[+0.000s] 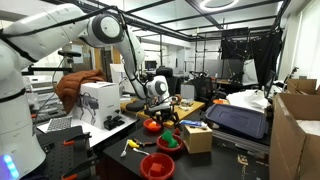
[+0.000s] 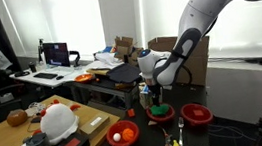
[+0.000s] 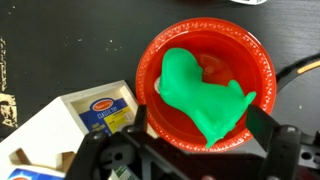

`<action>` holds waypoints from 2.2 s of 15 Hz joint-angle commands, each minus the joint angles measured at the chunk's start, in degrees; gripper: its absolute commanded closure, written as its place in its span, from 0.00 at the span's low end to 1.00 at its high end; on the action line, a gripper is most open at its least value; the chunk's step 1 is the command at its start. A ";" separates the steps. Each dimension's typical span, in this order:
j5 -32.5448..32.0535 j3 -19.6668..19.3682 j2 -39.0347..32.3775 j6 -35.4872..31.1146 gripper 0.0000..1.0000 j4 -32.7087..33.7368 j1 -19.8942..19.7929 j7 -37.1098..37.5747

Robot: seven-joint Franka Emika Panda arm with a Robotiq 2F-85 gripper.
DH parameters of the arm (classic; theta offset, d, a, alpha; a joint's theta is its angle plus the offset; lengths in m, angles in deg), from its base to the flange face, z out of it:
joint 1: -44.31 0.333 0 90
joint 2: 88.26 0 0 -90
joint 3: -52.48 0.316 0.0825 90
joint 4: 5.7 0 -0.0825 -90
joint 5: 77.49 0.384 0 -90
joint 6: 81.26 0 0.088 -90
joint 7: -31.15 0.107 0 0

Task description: Pick up the green object and put it in the bowl on the middle near the box

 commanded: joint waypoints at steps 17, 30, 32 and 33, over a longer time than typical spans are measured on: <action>15.03 6.90 31.75 19.58 0.00 -19.87 -8.36 -9.86; 22.83 4.61 43.03 23.98 0.00 -23.15 -10.65 -1.09; 22.79 4.59 44.11 24.35 0.00 -23.66 -10.77 -1.43; 22.73 4.63 44.69 24.65 0.00 -23.96 -10.85 -1.95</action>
